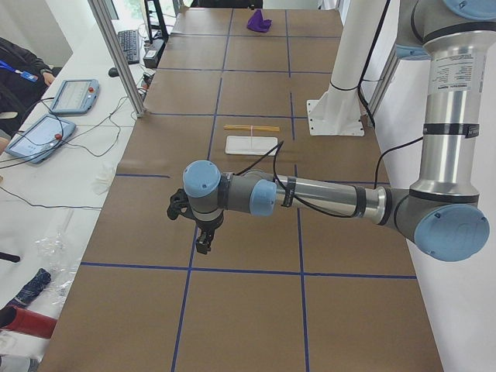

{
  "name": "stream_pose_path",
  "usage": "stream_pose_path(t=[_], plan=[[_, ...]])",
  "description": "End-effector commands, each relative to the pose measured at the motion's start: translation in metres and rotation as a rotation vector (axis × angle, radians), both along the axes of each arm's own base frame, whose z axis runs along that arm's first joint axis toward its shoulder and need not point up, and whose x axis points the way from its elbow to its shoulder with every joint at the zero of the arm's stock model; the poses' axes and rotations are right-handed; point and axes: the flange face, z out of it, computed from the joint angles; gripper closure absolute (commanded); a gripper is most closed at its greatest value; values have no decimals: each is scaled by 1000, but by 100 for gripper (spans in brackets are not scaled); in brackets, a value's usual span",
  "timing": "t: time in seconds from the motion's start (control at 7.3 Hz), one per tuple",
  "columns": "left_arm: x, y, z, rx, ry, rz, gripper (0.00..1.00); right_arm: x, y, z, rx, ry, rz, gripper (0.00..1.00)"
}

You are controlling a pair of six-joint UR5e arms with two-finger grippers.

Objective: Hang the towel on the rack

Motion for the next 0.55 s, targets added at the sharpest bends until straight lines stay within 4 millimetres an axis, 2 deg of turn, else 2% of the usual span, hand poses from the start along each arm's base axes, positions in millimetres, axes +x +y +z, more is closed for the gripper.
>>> stream_pose_path(t=[0.0,0.14,0.41], plan=[[0,-2,-8,15,3,1,0,-2,29,41,-43,-3,-37,0],[1,-6,-11,20,4,0,0,-2,38,57,-43,-6,-73,0],[0,-6,-14,26,4,-2,0,-1,34,61,-34,7,-91,0]])
